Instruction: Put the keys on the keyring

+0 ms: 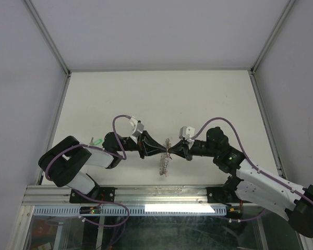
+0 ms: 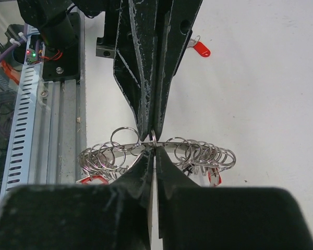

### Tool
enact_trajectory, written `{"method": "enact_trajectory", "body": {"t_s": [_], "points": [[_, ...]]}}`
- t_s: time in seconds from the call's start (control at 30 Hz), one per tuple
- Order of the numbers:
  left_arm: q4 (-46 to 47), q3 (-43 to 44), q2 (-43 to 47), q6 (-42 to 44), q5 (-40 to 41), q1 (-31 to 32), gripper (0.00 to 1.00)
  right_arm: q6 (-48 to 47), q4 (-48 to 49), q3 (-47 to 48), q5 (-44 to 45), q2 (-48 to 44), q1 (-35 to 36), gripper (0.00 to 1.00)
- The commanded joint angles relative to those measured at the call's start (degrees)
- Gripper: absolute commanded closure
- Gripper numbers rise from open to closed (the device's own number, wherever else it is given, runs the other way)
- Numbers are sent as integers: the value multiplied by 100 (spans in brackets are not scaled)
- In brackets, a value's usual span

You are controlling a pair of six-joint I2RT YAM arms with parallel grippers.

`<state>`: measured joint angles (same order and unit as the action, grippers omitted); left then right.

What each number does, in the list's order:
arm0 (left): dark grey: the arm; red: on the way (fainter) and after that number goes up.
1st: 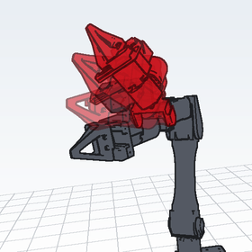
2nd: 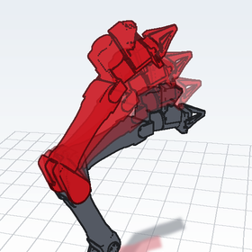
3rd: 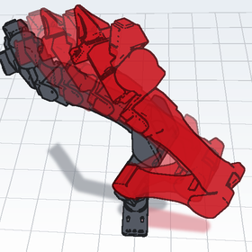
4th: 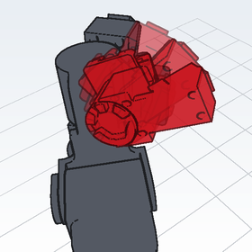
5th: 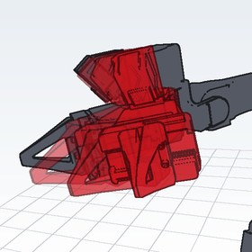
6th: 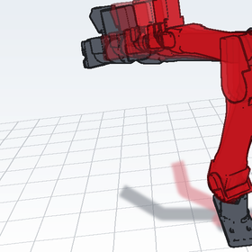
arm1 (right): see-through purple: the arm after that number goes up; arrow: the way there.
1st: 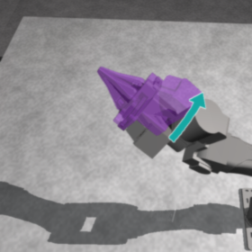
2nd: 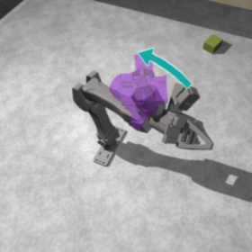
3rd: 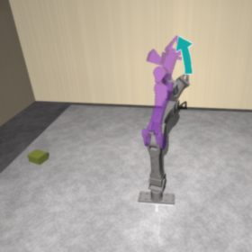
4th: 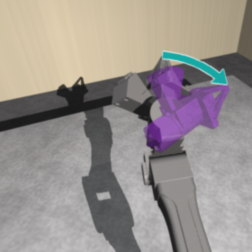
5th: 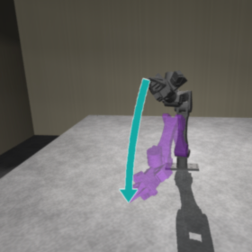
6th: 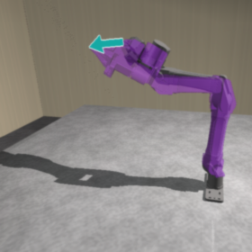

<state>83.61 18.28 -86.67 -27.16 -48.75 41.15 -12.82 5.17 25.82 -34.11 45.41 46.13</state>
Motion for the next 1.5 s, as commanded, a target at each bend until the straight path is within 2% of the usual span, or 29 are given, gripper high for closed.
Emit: {"method": "enact_trajectory", "body": {"t_s": [0.0,0.13,0.27,0.37,0.53,0.63,0.77,0.97,1.2,1.37,1.47], "points": [[1086,149,27,-123,-12,-43,100,59,281,374,-344,93,-8,100],[775,99,122,14,147,-45,97,-150,-223,541,-183,18,-7,100],[-311,78,549,547,337,-40,76,-557,-1139,890,217,-98,-12,100],[-1328,122,1008,1121,474,-43,66,-927,-1999,1245,388,-19,-9,100],[-3307,469,1620,2218,543,-28,64,-1473,-3352,1934,630,366,-8,100],[-4028,658,1820,2646,594,-20,65,-1735,-4232,2474,773,740,0,100],[-4095,667,1886,2714,730,80,65,-1811,-4919,3121,1058,1153,17,100],[-4114,755,1803,2814,1005,419,66,-1664,-5324,3781,1583,1531,249,100],[-4036,833,1689,2804,1140,555,67,-1819,-5771,4319,3088,2025,576,100],[-4028,768,1804,2801,1351,561,67,-1786,-6459,4672,3794,2548,878,100],[-4036,726,1880,2807,1453,561,67,-1715,-6802,4880,3924,2773,992,100]]}}
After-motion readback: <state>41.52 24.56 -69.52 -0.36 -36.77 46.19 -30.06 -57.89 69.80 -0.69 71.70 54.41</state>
